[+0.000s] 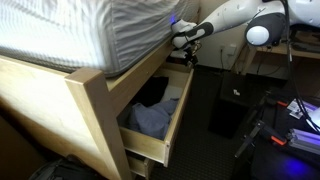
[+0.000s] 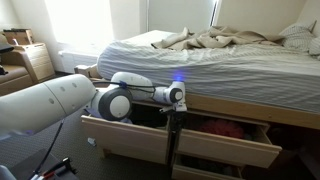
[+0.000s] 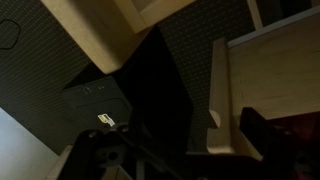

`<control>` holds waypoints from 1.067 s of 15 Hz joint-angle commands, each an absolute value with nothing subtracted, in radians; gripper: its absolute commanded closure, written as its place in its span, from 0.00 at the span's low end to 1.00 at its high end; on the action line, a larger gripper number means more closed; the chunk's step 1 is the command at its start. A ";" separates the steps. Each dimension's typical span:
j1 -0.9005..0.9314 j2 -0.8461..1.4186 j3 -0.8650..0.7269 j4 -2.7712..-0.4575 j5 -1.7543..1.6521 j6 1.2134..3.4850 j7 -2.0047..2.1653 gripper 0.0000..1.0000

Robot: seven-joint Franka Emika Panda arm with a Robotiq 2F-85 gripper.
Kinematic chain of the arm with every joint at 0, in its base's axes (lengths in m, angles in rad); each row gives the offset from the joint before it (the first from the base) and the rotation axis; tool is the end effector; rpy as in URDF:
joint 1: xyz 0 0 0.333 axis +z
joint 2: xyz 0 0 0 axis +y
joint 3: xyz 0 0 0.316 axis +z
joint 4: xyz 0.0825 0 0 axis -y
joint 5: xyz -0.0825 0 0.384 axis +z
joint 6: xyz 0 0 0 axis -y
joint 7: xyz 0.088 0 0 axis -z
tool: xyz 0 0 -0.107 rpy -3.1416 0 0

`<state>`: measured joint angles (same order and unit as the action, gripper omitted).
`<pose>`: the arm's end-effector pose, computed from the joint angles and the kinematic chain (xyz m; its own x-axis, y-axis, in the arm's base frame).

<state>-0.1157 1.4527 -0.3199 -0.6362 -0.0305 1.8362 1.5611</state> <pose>0.7352 -0.2068 0.0639 -0.1211 -0.9344 0.3351 -0.9488 0.2082 0.2376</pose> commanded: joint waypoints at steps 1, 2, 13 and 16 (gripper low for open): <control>-0.219 1.445 -0.319 -0.658 -0.044 2.027 1.335 0.00; -0.246 1.448 -0.323 -0.657 -0.052 2.094 1.280 0.00; -0.685 1.402 -0.057 -0.636 -0.150 2.029 0.475 0.00; -0.675 1.418 -0.060 -0.628 -0.151 2.068 0.506 0.00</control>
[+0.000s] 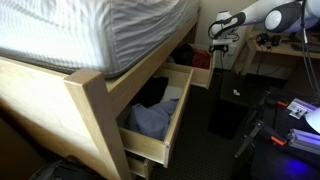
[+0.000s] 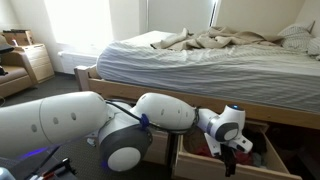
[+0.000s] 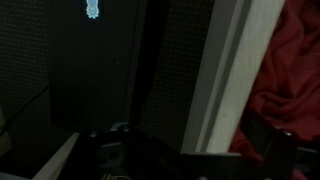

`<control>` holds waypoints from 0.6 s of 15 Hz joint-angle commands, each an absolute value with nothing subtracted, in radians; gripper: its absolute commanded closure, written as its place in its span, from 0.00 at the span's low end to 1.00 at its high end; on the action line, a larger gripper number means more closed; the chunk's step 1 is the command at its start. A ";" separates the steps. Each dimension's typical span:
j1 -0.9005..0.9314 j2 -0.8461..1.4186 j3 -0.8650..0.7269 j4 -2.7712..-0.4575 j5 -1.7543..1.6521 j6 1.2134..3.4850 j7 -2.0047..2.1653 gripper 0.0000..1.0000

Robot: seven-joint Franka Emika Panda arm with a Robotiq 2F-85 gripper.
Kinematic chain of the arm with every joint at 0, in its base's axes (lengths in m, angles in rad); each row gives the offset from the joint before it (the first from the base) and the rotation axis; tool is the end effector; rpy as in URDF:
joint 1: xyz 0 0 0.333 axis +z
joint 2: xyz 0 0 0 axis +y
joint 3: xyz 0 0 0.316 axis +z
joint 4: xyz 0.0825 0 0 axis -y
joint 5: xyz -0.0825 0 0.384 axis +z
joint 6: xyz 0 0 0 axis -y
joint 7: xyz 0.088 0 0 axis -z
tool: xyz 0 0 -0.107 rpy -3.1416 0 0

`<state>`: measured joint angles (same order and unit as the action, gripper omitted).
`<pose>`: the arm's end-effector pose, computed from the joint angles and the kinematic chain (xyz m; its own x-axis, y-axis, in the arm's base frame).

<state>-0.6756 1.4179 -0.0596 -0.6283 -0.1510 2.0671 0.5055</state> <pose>0.6016 -0.5196 0.0937 0.4420 -0.8910 0.1034 -0.8914 -0.4234 0.1619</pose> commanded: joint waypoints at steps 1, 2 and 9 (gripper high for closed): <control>-0.690 1.418 -0.060 -0.627 -0.151 2.064 0.493 0.00; -0.691 1.411 -0.057 -0.632 -0.147 2.070 0.506 0.00; -0.719 1.338 0.018 -0.736 -0.084 2.378 0.497 0.00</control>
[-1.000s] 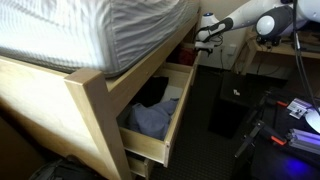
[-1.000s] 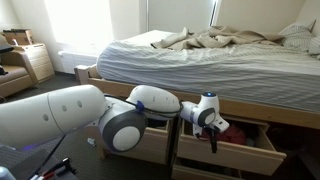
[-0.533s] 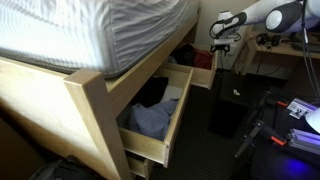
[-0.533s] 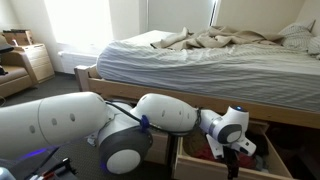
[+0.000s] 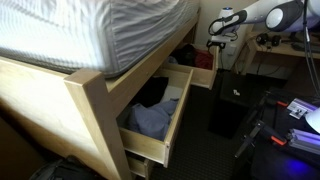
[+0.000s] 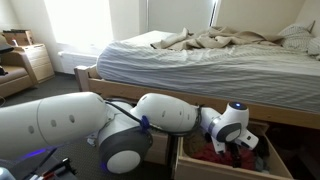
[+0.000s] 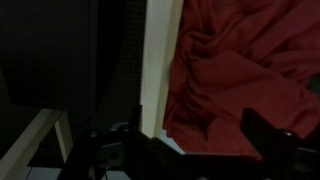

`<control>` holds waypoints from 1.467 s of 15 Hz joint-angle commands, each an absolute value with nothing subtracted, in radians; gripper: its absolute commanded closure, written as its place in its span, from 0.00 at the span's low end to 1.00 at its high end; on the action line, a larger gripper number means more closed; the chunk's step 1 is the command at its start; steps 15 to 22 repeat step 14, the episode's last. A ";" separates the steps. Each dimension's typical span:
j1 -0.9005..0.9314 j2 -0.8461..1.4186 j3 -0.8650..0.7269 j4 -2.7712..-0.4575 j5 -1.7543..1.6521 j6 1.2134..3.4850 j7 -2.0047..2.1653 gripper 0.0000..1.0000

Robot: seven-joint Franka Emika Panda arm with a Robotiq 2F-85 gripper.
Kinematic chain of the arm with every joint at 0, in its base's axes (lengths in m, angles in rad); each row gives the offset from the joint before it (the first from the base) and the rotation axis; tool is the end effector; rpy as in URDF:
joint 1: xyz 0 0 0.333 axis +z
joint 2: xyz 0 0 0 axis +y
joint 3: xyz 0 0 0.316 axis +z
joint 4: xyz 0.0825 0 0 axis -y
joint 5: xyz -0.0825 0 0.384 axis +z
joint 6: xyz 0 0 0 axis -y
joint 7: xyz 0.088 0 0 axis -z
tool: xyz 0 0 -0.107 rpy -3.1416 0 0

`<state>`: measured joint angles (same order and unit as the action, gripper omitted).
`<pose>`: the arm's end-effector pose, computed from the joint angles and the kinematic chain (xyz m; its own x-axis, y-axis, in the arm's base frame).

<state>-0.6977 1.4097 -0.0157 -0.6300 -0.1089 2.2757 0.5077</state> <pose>0.6199 -0.5301 0.1191 0.3976 -0.8814 0.2550 -0.9100 -0.4143 -0.0133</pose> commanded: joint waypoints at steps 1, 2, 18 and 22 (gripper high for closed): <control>-0.720 1.322 0.016 -0.761 -0.084 2.406 0.494 0.00; -0.720 1.304 0.011 -0.788 -0.087 2.409 0.493 0.00; -0.711 1.207 -0.078 -0.985 -0.238 2.446 0.378 0.00; -0.711 1.207 -0.078 -0.985 -0.238 2.446 0.378 0.00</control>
